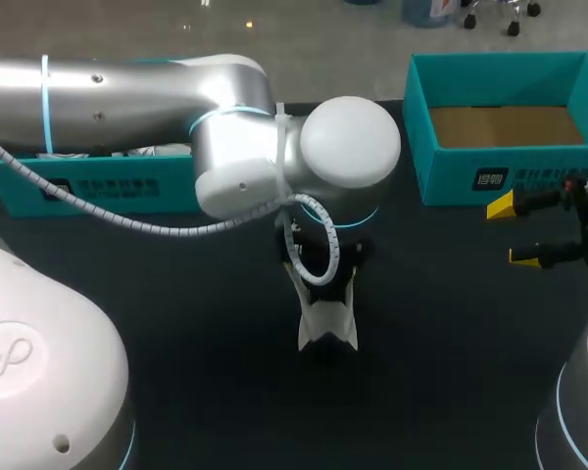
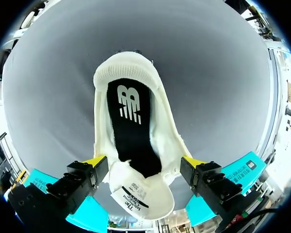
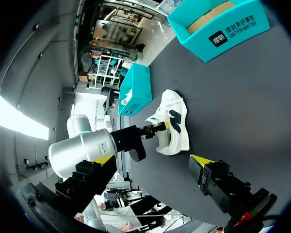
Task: Take the shoe out of the shoebox, open the shoe tongue, remove and reinsert the insole, then place the shoe into the shoebox
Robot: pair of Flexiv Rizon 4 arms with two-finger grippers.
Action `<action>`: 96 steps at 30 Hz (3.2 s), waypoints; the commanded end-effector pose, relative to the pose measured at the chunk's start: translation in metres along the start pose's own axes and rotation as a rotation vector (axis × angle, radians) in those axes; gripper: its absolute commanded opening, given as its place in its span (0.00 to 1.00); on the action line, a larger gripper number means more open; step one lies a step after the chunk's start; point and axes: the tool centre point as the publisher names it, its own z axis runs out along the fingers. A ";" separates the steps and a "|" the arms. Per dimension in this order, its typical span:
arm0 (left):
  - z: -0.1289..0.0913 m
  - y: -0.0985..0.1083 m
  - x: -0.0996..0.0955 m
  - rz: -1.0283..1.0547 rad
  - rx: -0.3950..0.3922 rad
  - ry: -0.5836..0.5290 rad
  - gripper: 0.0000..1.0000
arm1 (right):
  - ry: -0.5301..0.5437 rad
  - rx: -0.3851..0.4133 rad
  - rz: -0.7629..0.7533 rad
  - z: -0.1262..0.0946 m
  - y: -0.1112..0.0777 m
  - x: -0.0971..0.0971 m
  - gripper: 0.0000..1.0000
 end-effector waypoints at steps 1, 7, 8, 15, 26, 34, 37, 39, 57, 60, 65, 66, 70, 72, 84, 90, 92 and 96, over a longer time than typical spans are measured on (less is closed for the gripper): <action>-0.001 0.006 0.001 -0.004 0.006 -0.003 1.00 | -0.004 -0.002 0.002 0.000 -0.002 0.000 1.00; -0.007 0.016 0.004 -0.024 -0.004 -0.008 1.00 | -0.004 -0.002 0.002 0.000 -0.002 0.000 1.00; -0.007 0.018 0.005 -0.027 -0.004 -0.006 1.00 | -0.004 -0.002 0.002 0.000 -0.002 0.000 1.00; -0.016 0.034 0.013 -0.055 -0.033 0.003 1.00 | -0.004 -0.002 0.002 0.000 -0.002 0.000 1.00; -0.034 0.061 0.020 -0.060 -0.083 0.008 1.00 | -0.004 -0.002 0.002 0.000 -0.002 0.000 1.00; -0.038 0.071 0.025 -0.057 -0.092 0.004 0.00 | -0.004 -0.002 0.002 0.000 -0.002 0.000 1.00; -0.036 0.072 0.024 -0.053 -0.088 -0.002 0.00 | -0.004 -0.002 0.002 0.000 -0.002 0.000 1.00; -0.035 0.072 0.024 -0.049 -0.087 -0.001 0.00 | -0.004 -0.002 0.002 0.000 -0.002 0.000 1.00; -0.017 0.050 0.012 -0.012 -0.010 -0.011 0.00 | -0.004 -0.002 0.002 0.000 -0.002 0.000 1.00; -0.015 0.043 0.011 -0.001 0.002 -0.016 0.00 | -0.004 -0.002 0.002 0.000 -0.002 0.000 1.00; -0.007 0.032 0.009 0.009 0.031 -0.010 0.00 | -0.004 -0.002 0.002 0.000 -0.002 0.000 1.00; -0.007 0.030 0.009 0.012 0.035 -0.011 0.00 | -0.004 -0.002 0.002 0.000 -0.002 0.000 1.00; -0.014 0.023 0.011 0.022 0.038 -0.019 0.00 | -0.004 -0.002 0.002 0.000 -0.002 0.000 1.00; -0.020 0.025 0.015 0.021 0.021 -0.016 0.00 | -0.004 -0.002 0.002 0.000 -0.002 0.000 1.00; -0.032 0.073 0.015 -0.021 -0.049 -0.033 0.00 | -0.004 -0.002 0.002 0.000 -0.002 0.000 1.00; -0.017 0.074 -0.005 0.009 -0.011 -0.055 0.00 | -0.004 -0.002 0.002 0.000 -0.002 0.000 1.00; -0.014 0.069 -0.007 0.017 0.004 -0.058 0.00 | -0.004 -0.002 0.002 0.000 -0.002 0.000 1.00; -0.010 0.057 -0.004 0.030 0.029 -0.059 0.00 | -0.004 -0.002 0.002 0.000 -0.002 0.000 1.00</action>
